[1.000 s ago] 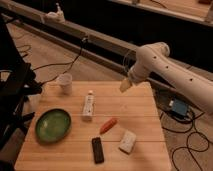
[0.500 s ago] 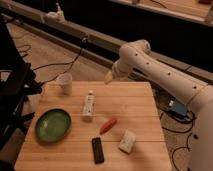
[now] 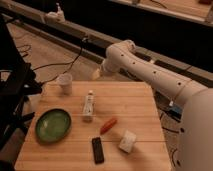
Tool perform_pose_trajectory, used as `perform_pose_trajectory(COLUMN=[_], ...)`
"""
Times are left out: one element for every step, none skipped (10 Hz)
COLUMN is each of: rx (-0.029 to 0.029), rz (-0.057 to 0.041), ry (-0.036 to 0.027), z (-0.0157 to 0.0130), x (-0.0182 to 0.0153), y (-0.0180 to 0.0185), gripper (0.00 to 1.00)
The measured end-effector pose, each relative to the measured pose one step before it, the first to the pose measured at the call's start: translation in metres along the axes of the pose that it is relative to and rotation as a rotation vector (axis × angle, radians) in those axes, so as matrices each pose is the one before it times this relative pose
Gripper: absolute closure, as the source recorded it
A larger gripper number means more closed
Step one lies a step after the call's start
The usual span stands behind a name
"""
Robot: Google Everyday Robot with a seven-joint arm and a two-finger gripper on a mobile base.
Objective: Stand the bottle upright
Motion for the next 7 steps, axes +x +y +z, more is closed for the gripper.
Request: perform_pose_trajectory(rx=[-0.00245, -0.01182, -0.00685, -0.00820, -0.00697, -0.00671, -0.00471], rz=[0.00330, 0.00816, 0.00274, 0.00238, 0.00212, 0.00621, 0.00456], ry=[0.00344, 0.03331, 0.02994, 0.03014, 0.01915, 0.01449, 0.00681], z=[0.00044, 0.00794, 0.00907, 0.01178, 0.01155, 0.01257, 0.00988], x=[0.00072, 0.00873, 0.00733, 0.00556, 0.00102, -0.00140, -0.00377], y=[-0.00023, 0.00014, 0.00128, 0.00293, 0.00353, 0.00254, 0.00257], gripper=[0.35, 0.35, 0.35, 0.35, 0.35, 0.35, 0.35])
